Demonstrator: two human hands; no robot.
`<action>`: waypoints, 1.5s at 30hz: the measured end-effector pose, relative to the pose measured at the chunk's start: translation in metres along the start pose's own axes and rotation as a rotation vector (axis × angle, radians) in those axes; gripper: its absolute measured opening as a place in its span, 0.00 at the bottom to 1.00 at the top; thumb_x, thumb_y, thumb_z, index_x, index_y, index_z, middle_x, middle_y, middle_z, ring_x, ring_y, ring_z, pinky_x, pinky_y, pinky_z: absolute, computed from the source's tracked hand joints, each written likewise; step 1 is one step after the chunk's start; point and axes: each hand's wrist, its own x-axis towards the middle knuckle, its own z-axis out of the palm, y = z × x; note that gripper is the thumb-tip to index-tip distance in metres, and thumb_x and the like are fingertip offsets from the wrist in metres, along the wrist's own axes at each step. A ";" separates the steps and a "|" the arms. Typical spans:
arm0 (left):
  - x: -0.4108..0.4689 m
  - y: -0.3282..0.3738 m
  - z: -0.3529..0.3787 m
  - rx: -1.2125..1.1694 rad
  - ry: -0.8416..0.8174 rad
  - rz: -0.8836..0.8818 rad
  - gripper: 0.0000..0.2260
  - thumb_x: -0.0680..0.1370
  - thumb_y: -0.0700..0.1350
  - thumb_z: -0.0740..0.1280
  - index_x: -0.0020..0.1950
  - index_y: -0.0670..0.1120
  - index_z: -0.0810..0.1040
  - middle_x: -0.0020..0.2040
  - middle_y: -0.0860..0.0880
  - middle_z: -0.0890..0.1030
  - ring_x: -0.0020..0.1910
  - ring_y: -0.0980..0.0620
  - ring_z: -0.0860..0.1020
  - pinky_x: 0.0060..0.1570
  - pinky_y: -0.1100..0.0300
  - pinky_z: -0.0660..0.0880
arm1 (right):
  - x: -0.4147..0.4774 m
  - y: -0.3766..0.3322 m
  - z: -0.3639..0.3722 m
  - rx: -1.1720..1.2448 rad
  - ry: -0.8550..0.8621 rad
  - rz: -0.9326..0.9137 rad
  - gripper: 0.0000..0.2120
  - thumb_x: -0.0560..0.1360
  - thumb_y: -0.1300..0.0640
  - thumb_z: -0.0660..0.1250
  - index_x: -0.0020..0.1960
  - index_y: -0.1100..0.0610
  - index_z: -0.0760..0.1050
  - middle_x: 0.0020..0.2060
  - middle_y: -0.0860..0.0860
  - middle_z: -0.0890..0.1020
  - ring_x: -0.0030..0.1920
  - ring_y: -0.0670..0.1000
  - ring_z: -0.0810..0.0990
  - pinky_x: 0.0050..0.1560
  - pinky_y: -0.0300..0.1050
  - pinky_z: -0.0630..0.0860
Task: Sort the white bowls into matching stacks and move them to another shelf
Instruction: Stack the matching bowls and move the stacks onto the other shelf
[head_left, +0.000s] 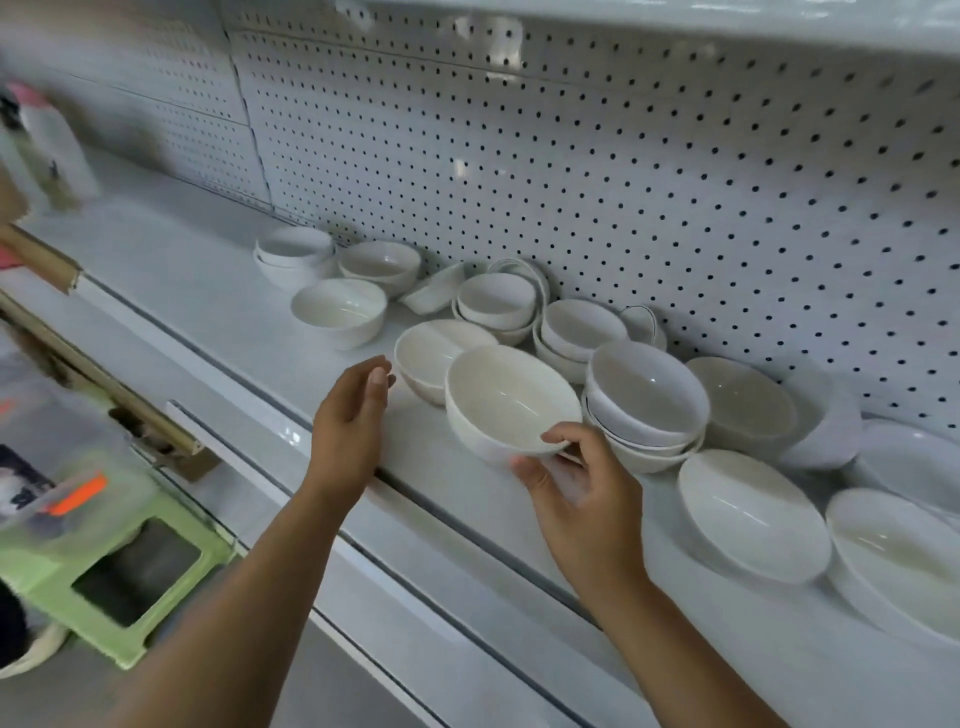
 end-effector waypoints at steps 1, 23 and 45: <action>0.000 -0.001 -0.001 -0.041 0.031 -0.024 0.17 0.83 0.60 0.62 0.68 0.54 0.77 0.62 0.58 0.83 0.63 0.57 0.81 0.67 0.45 0.76 | 0.005 -0.004 0.003 0.013 -0.008 -0.023 0.17 0.71 0.44 0.75 0.52 0.54 0.78 0.50 0.41 0.83 0.55 0.47 0.82 0.56 0.35 0.78; 0.138 -0.018 -0.060 0.186 -0.043 0.066 0.36 0.74 0.53 0.77 0.77 0.53 0.63 0.75 0.47 0.66 0.72 0.45 0.70 0.70 0.49 0.71 | 0.069 0.001 0.129 -0.370 0.309 0.067 0.22 0.71 0.34 0.72 0.55 0.49 0.79 0.53 0.42 0.81 0.57 0.46 0.77 0.54 0.29 0.69; 0.140 -0.006 -0.074 -0.305 -0.289 0.212 0.25 0.63 0.51 0.81 0.53 0.54 0.71 0.68 0.49 0.78 0.66 0.52 0.79 0.59 0.54 0.79 | 0.050 -0.002 0.165 -0.238 0.386 0.227 0.28 0.72 0.41 0.73 0.70 0.41 0.71 0.79 0.39 0.63 0.73 0.36 0.68 0.73 0.46 0.70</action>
